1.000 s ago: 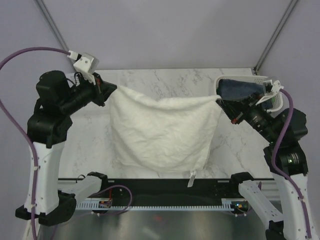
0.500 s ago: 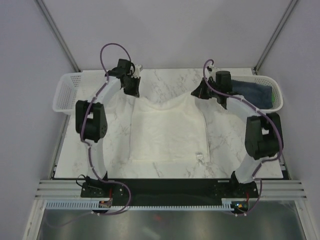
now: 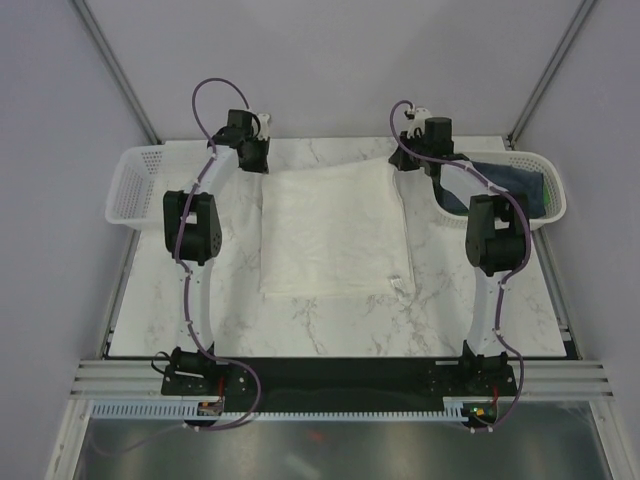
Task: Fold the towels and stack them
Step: Fold the towel
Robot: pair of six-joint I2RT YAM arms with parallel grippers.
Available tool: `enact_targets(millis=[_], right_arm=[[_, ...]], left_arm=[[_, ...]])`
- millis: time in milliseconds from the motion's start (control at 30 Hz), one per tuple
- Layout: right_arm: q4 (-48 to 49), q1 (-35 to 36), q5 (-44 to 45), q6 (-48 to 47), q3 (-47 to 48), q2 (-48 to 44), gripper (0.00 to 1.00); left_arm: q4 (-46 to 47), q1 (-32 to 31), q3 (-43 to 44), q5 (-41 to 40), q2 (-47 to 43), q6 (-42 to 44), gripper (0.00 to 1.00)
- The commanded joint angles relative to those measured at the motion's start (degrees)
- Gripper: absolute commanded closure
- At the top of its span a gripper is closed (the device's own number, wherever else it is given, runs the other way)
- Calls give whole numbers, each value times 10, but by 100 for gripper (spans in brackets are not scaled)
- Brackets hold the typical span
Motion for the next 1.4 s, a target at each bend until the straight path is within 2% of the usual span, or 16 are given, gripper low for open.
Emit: enact_targets(millis=[0,67,100,133,167,200,300,400,567,633,733,767,900,1067,1200,1367], right_arm=[[-19,-30,-39,-22,70,37,98],[-43,-33,-42,-13,106,63,90],[-44,-33,-41,-9,112,68,76],[-45,-32,-38,0,115,72,68],[-46,-33,-34,9,120,73,61],[-46,-32,-25,17,120,68,53],[-46,-27,-11,39,115,43,41],[-57,-17,15,61,106,-5,32],[-127,16,109,128,62,-115,32],[-164,43,142,178,35,-170,37],[-248,70,172,252,-49,-245,54],[-272,80,197,263,-106,-266,55],[-286,127,240,303,-255,-377,56],[-280,133,253,354,-420,-492,55],[-262,135,281,328,-470,-507,56],[-252,136,254,354,-502,-520,58]], left_arm=[[49,5,30,20,11,10,98],[48,6,25,32,13,5,75],[42,6,25,32,13,6,68],[40,6,23,29,9,6,51],[38,6,12,28,6,8,43],[38,6,7,29,-9,8,39],[35,6,-13,30,-53,0,33],[35,6,-45,20,-104,-17,29],[19,-10,-172,-2,-268,-99,29],[11,-18,-227,-16,-318,-126,31],[5,-30,-356,-21,-442,-160,34],[6,-38,-413,-23,-495,-167,35],[1,-58,-519,-15,-595,-165,34],[1,-98,-640,13,-657,-206,36],[14,-121,-698,-27,-662,-239,38],[47,-121,-739,-46,-645,-284,38]])
